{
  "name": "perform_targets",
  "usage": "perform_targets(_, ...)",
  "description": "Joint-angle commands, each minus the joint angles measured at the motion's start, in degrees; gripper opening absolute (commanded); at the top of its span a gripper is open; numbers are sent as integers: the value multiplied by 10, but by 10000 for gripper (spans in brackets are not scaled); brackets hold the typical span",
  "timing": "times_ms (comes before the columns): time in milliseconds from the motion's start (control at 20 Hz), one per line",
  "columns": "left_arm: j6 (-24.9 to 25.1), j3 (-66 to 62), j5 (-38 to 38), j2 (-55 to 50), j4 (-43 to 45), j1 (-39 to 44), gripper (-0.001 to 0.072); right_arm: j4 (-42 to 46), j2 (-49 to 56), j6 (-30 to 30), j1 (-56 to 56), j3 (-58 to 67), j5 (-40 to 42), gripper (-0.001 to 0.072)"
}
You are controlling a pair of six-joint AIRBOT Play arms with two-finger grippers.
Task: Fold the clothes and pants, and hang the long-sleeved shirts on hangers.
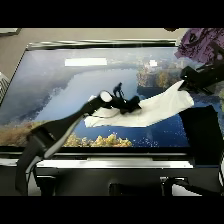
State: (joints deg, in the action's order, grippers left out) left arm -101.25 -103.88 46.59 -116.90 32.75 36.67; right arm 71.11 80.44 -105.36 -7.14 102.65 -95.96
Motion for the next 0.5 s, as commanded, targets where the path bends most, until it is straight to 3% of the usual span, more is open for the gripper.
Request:
perform_targets(0,-38,-1,129,82,168,-74,16,-17,0,-40,66,1,47,26)
perform_targets(200,-44,-1,244,204,326,-168,16,-7,12,-113,191,1,143,26)
perform_targets(450,-41,-1,318,308,416,-271,18,9,72,-181,325,1,245,26)
